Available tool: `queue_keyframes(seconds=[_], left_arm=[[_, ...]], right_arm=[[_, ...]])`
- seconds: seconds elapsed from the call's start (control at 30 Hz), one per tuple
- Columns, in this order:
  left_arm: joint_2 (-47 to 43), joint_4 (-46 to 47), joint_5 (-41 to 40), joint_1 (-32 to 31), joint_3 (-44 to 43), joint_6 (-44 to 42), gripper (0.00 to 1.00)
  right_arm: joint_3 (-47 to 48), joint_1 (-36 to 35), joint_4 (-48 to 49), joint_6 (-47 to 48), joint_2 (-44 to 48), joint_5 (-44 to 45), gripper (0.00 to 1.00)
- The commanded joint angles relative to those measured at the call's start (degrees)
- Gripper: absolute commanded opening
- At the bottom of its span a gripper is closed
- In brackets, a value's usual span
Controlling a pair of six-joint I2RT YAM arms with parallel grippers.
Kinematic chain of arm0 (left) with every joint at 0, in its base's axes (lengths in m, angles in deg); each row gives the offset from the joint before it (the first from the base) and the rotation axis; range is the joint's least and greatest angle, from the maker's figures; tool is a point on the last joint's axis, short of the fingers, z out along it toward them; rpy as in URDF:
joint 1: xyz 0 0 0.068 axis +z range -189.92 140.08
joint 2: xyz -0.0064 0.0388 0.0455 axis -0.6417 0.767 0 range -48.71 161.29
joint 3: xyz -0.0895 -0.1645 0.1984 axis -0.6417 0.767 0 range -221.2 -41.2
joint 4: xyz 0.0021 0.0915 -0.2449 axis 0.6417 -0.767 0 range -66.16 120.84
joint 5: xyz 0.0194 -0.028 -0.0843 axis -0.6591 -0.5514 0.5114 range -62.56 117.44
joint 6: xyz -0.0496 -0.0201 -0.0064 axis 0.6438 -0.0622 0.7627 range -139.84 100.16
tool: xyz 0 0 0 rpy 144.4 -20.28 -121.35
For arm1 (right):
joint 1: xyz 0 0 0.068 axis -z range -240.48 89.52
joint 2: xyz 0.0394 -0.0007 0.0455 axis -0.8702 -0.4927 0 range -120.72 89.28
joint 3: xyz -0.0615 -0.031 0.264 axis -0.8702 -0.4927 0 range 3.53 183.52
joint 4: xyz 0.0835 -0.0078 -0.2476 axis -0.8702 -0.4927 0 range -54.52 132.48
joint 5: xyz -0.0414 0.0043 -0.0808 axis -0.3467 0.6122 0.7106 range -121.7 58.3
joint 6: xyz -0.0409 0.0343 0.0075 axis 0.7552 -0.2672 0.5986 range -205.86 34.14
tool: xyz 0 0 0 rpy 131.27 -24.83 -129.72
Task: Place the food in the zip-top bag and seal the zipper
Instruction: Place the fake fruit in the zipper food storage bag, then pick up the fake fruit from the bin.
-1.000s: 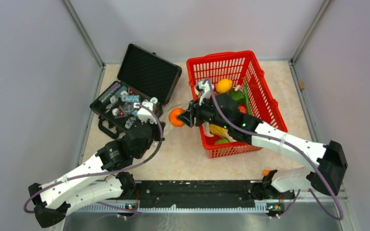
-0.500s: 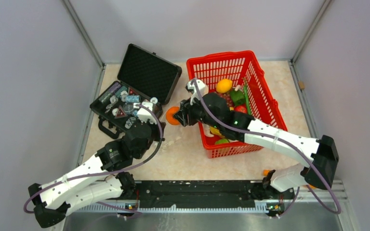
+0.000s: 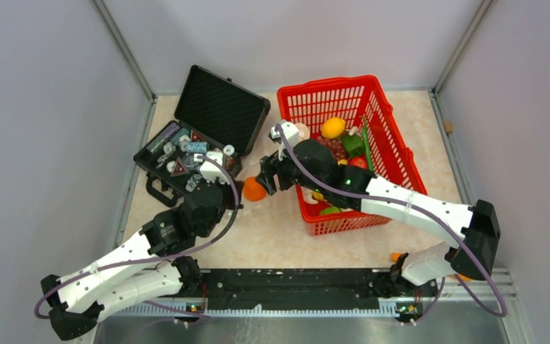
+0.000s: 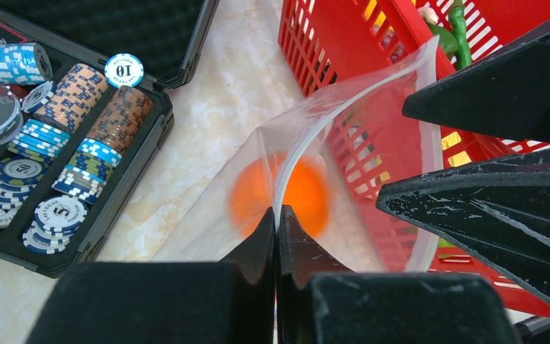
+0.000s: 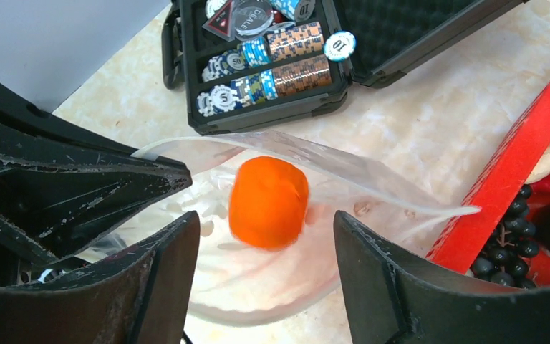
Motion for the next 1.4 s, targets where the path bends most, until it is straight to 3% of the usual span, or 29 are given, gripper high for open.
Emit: queue_keyframes(seconds=[0.0, 0.33, 0.53, 0.63, 0.77, 0.93, 1.2, 1.37], left_arm=[[-0.8, 0.8, -0.7, -0.1, -0.1, 0.7, 0.0], [-3.9, 0.0, -2.8, -0.1, 0.8, 0.8, 0.0], [-3.8, 0.1, -2.3, -0.2, 1.1, 0.8, 0.0], [-3.3, 0.3, -1.9, -0.2, 1.1, 0.6, 0.0], [-3.0, 0.6, -1.2, -0.1, 1.3, 0.9, 0.0], [-3.0, 0.9, 0.7, -0.2, 1.7, 1.0, 0.0], [-3.2, -0.4, 1.4, -0.2, 1.2, 0.0, 0.0], [-5.8, -0.6, 2.2, -0.1, 1.3, 0.6, 0.0]], right_arm=[[1.5, -0.9, 3.1, 1.0, 2.0, -1.6, 0.68], [-3.4, -0.9, 7.3, -0.7, 11.5, 4.1, 0.69], [-4.9, 0.0, 7.0, 1.5, 18.6, 16.7, 0.69], [-4.0, 3.6, 3.3, 2.0, 19.3, 22.8, 0.7], [-4.0, 14.2, 0.2, -0.3, 19.0, 19.2, 0.71], [-1.4, 28.1, -2.9, -2.1, 12.2, 10.8, 0.71], [4.8, 34.8, -4.5, -2.0, -2.0, 5.2, 0.72], [7.8, 37.0, -3.3, -9.2, -10.0, 7.1, 0.72]])
